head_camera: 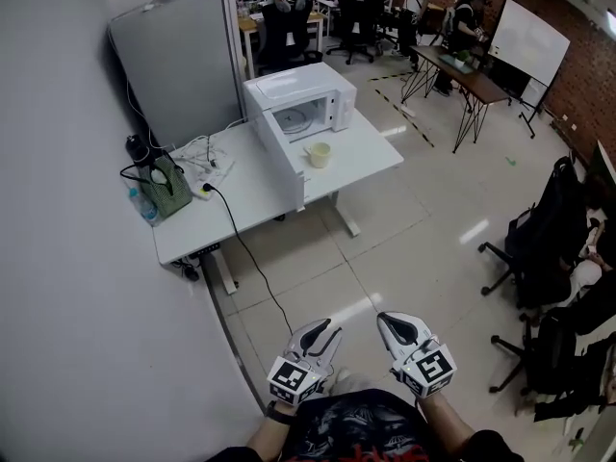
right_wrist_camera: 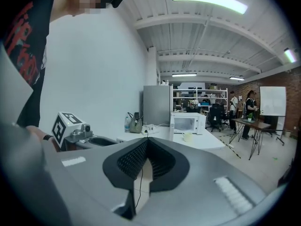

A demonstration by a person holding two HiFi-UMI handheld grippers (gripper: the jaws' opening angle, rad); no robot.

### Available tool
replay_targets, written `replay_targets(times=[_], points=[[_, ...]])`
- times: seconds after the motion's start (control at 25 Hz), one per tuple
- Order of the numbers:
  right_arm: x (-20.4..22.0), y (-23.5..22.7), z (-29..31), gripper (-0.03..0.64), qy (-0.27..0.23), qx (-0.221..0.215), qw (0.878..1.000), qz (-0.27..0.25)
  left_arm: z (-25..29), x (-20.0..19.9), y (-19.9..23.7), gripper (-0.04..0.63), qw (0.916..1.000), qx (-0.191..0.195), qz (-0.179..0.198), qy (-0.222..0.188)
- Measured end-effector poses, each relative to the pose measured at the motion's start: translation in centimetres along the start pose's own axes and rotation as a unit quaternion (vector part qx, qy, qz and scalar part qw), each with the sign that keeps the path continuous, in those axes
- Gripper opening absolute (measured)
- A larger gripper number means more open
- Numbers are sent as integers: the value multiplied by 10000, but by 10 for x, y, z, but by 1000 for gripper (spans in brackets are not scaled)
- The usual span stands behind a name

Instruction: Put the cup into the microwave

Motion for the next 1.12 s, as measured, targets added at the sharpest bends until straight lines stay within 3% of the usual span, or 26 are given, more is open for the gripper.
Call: replay_targets(times=[0.2,0.44,0.6,0.92,1.12], points=[[-2,-24,10,0,-165,91,9998,64,7,5,10,120,9999,-54,41,143],[-8,-50,23,0,-420,-340,9982,256,32,-24,28,117,9988,-497,-12,32],[-8,-79,23,0,-501,-688,9958,338,70,-47,20,110,9985,-548,75,-32],[17,-166,4,0,-376,-789,9941,644,139,-56,-14,109,9983,-527,214,99],[16,-189,7,0,-422,-810,9935,677,155,-54,-7,107,9963,-748,272,329]])
Point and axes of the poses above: the fingertips, and each gripper's own axes: z forward along the fingers, y to its left, x out of its underside, the point moved 2 cm from there along -z, backward along the fingers, and after that the axes turned 4 degrees about y, right-handed, at the moved point
